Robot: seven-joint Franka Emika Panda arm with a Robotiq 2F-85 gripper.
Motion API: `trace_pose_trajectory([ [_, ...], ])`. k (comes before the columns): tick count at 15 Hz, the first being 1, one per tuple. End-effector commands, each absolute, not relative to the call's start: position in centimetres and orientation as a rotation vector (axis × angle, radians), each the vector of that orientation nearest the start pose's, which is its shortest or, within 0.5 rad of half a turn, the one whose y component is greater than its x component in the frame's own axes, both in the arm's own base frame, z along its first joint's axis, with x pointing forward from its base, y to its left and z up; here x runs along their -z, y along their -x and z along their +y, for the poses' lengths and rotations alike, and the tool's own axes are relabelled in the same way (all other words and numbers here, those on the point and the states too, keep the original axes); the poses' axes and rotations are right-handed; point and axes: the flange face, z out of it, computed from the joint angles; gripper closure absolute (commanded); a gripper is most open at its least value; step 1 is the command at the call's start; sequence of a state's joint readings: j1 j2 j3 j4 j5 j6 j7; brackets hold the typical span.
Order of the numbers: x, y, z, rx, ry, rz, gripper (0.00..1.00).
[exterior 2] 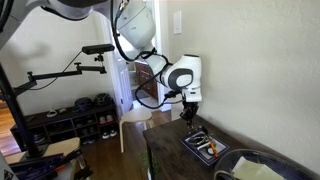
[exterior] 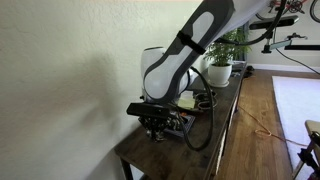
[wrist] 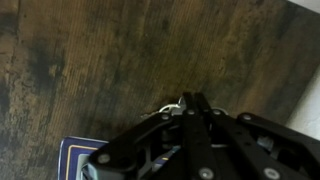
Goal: Pick the keys on the table and put them on the box
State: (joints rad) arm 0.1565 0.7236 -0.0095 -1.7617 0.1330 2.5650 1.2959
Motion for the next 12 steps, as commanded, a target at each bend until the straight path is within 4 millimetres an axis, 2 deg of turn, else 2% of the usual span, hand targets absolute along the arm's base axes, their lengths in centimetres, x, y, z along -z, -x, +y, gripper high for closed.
trace_pose_trajectory([
  [1,-19.7,-65.1,10.0,0.038,2.431,1.759,0.93],
  [5,-21.9,-65.3,9.9,0.066,2.418,1.742,0.94],
  [6,-21.9,-65.2,10.0,0.048,2.422,1.743,0.68],
  [8,-21.8,-65.1,10.2,0.028,2.426,1.74,0.65],
  [12,-20.9,-65.1,10.1,0.017,2.425,1.768,0.4],
])
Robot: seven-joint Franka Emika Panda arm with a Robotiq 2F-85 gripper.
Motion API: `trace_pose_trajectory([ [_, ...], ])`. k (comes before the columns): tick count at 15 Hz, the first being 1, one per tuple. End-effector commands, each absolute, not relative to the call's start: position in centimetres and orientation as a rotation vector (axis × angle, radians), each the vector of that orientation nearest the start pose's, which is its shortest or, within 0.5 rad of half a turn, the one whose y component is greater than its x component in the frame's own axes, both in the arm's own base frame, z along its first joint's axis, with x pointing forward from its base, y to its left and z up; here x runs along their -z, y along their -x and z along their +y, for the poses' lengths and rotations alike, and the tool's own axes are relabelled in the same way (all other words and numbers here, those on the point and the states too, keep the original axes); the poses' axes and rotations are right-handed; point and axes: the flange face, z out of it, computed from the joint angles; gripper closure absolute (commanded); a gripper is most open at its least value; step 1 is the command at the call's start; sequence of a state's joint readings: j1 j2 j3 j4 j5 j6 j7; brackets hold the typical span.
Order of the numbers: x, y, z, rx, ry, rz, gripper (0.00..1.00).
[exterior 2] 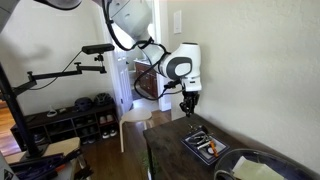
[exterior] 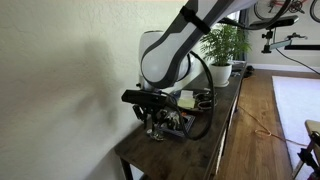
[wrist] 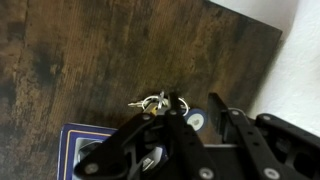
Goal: Pick the keys on the table and put them on the box
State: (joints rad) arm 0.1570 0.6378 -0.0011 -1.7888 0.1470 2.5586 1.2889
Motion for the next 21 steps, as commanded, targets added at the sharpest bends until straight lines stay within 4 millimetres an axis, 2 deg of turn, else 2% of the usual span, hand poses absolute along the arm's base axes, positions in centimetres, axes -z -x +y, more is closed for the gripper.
trace_pose_trajectory([
  [1,-20.6,-65.1,10.0,0.02,2.427,1.773,0.34],
  [5,-19.5,-65.3,9.6,0.008,2.427,1.794,0.08],
  [7,-18.9,-65.4,9.4,0.002,2.426,1.805,0.0],
  [13,-16.1,-65.5,8.4,-0.044,2.431,1.853,0.0],
  [17,-15.0,-65.7,8.0,-0.051,2.437,1.857,0.0],
  [19,-14.8,-65.8,8.0,-0.05,2.441,1.851,0.24],
  [21,-14.7,-66.0,8.2,-0.048,2.448,1.838,0.42],
])
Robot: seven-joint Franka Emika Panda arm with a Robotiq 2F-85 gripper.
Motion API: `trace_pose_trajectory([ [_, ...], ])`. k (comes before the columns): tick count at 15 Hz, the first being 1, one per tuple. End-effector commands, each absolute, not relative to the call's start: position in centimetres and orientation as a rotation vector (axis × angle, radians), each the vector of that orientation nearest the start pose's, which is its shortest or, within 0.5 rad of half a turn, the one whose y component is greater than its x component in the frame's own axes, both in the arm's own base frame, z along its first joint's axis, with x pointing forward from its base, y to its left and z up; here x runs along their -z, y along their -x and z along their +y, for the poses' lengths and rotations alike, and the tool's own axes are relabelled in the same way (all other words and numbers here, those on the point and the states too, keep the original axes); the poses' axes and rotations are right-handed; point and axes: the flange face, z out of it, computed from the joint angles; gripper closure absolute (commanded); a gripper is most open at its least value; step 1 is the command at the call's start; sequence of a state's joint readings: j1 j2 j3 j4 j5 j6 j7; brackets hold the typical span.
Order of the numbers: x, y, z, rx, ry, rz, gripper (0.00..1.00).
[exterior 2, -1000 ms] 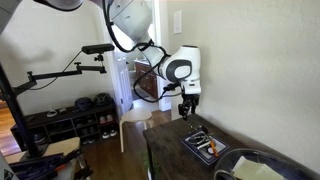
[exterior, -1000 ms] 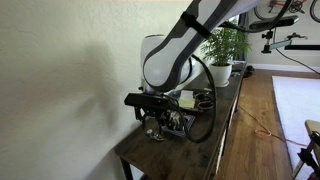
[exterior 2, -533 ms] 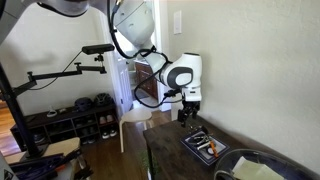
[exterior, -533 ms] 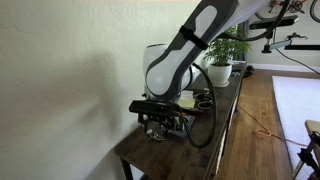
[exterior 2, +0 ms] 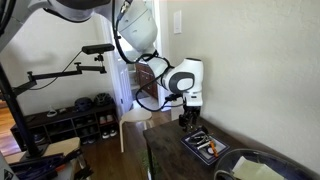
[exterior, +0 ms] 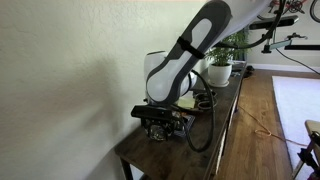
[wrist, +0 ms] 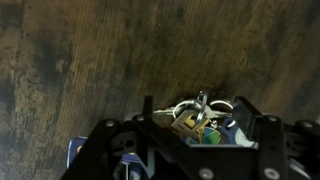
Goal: Pick the keys on the table and put them on the box
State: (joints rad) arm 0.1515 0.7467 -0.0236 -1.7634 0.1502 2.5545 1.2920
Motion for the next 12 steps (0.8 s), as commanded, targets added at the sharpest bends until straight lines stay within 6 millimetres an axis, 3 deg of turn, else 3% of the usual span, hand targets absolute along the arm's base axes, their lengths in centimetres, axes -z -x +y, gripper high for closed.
trace_pose_trajectory([
  [1,-14.71,-66.03,8.24,-0.046,2.449,1.835,0.47],
  [7,-15.16,-66.38,8.26,-0.029,2.448,1.819,0.88],
  [9,-15.19,-66.35,8.26,-0.03,2.448,1.815,0.95],
  [12,-15.2,-66.27,8.25,-0.03,2.449,1.814,0.98],
])
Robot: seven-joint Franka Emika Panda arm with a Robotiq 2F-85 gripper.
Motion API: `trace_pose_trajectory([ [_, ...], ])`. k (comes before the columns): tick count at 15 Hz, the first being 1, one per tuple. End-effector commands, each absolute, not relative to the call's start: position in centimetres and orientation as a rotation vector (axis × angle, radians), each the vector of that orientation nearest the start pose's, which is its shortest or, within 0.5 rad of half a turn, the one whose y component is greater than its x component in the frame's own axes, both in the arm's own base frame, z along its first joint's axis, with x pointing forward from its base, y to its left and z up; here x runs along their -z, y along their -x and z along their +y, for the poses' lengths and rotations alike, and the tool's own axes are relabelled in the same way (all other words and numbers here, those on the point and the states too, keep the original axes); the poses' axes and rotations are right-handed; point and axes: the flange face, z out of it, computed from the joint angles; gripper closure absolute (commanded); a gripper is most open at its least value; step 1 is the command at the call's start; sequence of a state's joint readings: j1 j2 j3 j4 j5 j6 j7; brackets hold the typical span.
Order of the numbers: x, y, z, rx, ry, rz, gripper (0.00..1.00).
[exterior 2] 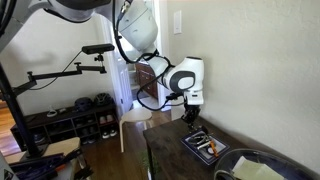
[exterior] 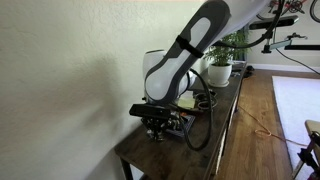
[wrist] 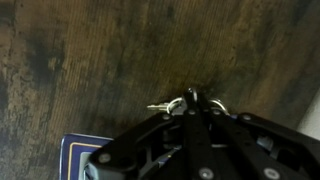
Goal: Pick the keys on the table and put them on the box
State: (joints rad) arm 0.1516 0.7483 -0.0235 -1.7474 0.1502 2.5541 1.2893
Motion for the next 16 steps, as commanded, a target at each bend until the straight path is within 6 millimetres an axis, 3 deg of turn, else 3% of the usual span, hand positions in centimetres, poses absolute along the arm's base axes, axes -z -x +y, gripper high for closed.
trace_pose_trajectory([
  [1,-15.2,-66.2,8.2,-0.028,2.449,1.813,0.97],
  [6,-16.0,-65.9,8.5,-0.028,2.452,1.787,0.96],
  [16,-20.2,-65.5,9.3,0.034,2.471,1.685,0.96],
])
